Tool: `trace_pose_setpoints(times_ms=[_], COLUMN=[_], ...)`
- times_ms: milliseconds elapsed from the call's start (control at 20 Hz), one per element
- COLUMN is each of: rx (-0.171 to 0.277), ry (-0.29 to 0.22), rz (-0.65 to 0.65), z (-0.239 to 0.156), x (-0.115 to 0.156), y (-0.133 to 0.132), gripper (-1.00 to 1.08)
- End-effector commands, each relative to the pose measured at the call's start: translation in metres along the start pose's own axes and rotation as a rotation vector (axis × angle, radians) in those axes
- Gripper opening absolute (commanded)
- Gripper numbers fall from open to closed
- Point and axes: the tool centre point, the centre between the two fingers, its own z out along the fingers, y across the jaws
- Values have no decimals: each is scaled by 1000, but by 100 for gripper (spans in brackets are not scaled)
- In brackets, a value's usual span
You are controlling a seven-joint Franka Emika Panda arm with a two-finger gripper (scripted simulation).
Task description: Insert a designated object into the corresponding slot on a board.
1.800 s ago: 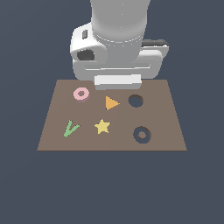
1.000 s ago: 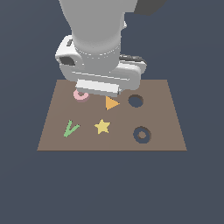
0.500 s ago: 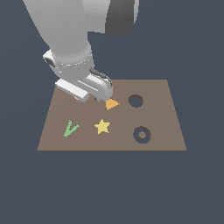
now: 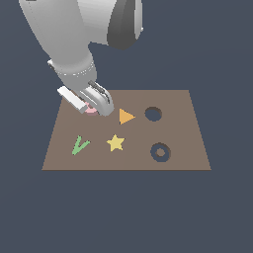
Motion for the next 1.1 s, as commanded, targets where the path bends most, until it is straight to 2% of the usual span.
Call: trace_pose_setpoints(times_ms=[0,700,750,1050], rx=[1,2,2,2], ry=[2,1,1,1], rz=[13,11,11,11], z=[2,22,22,22], x=[0,-1,-1,-1], y=[2,1,1,1], gripper=[100,100,-100,-100])
